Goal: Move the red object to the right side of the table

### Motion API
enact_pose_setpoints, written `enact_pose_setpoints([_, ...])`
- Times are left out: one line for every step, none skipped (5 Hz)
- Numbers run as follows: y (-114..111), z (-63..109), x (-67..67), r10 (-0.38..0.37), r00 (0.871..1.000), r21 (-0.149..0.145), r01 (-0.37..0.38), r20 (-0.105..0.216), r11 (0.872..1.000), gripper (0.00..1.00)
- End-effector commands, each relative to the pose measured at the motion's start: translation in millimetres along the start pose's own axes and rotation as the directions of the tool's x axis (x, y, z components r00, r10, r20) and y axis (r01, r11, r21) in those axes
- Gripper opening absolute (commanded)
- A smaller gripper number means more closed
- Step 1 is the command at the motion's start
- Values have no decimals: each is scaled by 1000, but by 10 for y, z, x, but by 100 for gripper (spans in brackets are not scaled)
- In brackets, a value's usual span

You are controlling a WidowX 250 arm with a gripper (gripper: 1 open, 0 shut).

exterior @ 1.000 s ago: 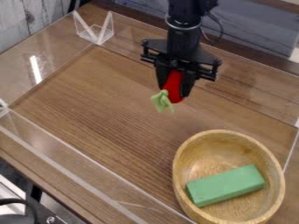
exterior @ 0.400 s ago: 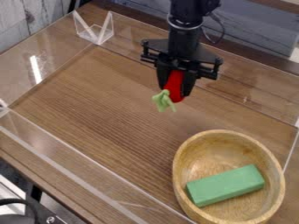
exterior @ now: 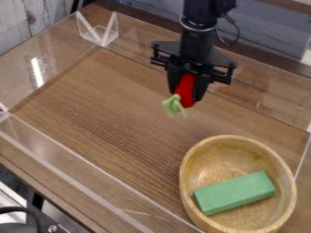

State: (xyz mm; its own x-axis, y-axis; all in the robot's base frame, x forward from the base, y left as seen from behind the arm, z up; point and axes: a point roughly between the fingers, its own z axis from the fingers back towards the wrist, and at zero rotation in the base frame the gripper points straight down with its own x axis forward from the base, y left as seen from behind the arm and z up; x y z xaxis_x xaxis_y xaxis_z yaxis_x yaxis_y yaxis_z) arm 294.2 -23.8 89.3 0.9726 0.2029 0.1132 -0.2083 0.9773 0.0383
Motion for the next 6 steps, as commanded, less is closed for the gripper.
enact_pose_setpoints([-80, 144, 103, -1, 999, -13, 2, 54, 1000, 0])
enact_pose_setpoints([-103, 163, 94, -2, 998, -11, 3, 56, 1000, 0])
enact_pose_setpoints([-110, 189, 87, -5, 998, -9, 6, 62, 1000, 0])
enact_pose_setpoints([-128, 212, 84, -6, 998, -8, 7, 67, 1000, 0])
enact_pose_setpoints([-135, 234, 81, -5, 997, -6, 6, 71, 1000, 0])
enact_pose_setpoints([-138, 256, 82, -4, 997, -4, 4, 76, 1000, 0])
